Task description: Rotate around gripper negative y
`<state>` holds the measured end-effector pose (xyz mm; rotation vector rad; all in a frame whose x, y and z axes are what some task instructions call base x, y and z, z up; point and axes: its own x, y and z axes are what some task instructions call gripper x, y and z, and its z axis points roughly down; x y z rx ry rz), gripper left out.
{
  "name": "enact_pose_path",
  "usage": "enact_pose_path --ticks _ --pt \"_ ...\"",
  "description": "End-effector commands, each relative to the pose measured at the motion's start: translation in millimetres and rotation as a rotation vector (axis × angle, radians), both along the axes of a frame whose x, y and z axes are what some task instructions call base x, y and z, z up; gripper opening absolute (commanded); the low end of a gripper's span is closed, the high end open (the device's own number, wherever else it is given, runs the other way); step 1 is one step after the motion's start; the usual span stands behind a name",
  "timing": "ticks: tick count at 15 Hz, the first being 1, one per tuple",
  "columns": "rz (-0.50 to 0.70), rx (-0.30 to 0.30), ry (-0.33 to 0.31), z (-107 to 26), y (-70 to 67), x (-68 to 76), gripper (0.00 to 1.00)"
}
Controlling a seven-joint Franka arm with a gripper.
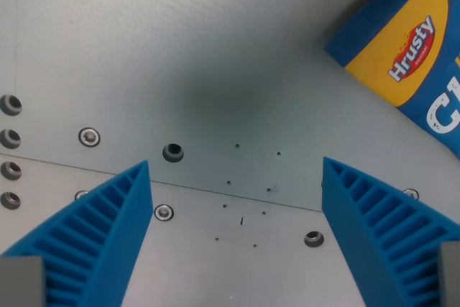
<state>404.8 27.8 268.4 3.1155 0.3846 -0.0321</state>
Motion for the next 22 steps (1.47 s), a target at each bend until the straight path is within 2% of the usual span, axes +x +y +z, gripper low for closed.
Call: enact_pose_path --ticks 1,22 --pt "0.0 -0.003 0.007 2.3 0.0 0.4 1.0" --pt "0.0 -0.071 0.278 2.3 0.0 0.4 1.0"
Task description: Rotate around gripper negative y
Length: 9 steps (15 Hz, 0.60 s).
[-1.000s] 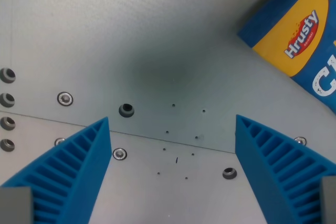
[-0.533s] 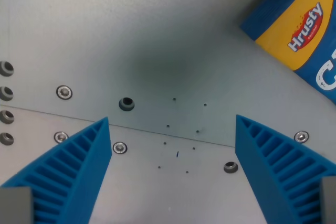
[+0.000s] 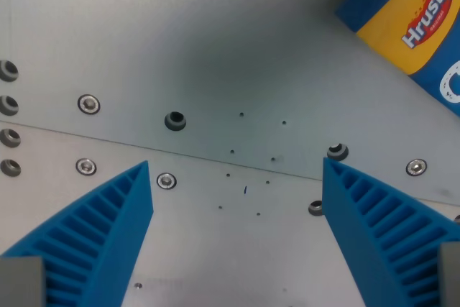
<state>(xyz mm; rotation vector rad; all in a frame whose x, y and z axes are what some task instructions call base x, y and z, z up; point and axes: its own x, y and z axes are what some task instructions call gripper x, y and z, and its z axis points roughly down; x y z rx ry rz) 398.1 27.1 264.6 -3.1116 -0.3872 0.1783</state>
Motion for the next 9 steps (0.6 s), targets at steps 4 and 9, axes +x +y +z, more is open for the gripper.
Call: enact_pose_path --ticks 4,9 --pt "0.001 -0.076 0.237 6.2 0.7 7.1 1.0" --pt "0.001 -0.092 0.302 6.2 0.7 7.1 1.0"
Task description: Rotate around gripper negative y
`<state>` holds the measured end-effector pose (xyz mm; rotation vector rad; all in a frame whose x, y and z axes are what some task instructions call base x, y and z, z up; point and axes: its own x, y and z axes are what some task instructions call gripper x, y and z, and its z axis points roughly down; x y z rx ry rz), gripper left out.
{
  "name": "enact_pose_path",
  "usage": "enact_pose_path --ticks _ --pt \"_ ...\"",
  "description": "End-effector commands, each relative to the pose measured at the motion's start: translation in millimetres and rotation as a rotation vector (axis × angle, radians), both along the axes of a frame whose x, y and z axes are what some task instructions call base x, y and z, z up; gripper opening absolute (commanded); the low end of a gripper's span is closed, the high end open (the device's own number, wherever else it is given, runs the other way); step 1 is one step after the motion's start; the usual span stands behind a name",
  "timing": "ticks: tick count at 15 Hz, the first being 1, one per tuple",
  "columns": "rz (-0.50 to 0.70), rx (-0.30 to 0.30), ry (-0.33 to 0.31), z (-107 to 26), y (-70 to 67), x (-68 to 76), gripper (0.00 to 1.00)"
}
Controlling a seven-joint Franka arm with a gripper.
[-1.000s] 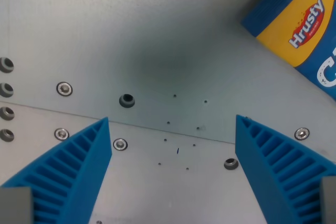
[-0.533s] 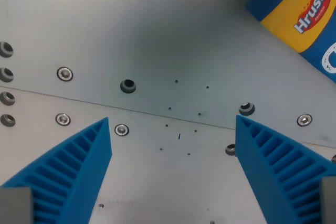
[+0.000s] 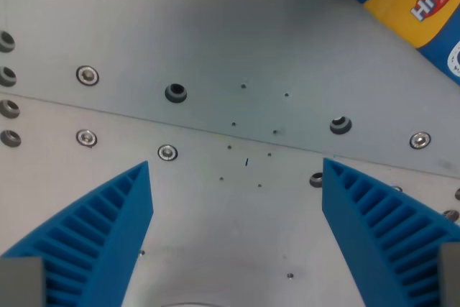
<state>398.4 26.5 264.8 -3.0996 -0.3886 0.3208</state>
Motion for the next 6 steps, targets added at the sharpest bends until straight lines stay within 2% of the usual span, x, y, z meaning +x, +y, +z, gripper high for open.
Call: enact_pose_path --ticks 1,6 --pt "0.002 -0.085 0.224 5.9 1.3 6.7 1.0" --pt "0.003 -0.101 0.289 5.9 1.3 6.7 1.0"
